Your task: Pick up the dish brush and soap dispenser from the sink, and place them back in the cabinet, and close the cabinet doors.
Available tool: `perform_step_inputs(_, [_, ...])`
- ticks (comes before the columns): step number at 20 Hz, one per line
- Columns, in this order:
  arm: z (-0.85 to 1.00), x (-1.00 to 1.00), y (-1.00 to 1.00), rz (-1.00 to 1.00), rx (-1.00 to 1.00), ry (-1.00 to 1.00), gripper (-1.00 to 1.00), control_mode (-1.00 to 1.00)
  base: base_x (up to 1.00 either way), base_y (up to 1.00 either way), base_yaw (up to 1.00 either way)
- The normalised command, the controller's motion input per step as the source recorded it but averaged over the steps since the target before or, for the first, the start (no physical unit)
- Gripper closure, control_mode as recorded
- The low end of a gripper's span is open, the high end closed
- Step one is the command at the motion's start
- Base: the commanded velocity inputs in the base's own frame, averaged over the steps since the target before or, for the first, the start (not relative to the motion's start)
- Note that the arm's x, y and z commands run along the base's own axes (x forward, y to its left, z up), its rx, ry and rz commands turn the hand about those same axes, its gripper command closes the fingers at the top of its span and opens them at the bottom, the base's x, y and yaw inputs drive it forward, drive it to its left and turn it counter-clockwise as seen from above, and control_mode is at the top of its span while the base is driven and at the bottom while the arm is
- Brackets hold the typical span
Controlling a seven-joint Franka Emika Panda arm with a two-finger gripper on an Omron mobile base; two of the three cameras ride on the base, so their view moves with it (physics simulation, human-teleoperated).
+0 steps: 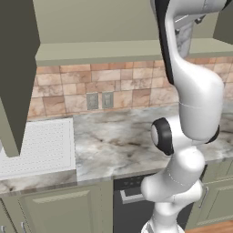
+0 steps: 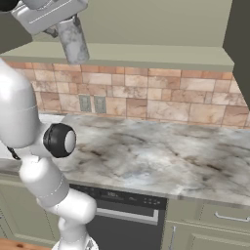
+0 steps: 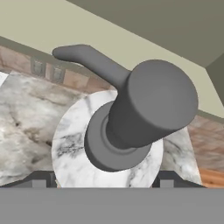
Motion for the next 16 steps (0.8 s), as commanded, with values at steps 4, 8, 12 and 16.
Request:
perform_step_inputs(4, [0.00, 0.26, 0.00, 0.00, 0.00, 0.01, 1.00, -1.00, 0.00, 0.00, 0.00])
perform_step_inputs(8, [0.00, 0.26, 0.00, 0.00, 0.00, 0.01, 1.00, -1.00, 0.00, 0.00, 0.00])
perform_step_inputs(12, [0.00, 0.20, 0.00, 0.00, 0.00, 0.01, 1.00, -1.00, 0.00, 0.00, 0.00])
perform_step_inputs(16, [0.00, 0.20, 0.00, 0.00, 0.00, 0.00, 1.00, -1.00, 0.00, 0.00, 0.00])
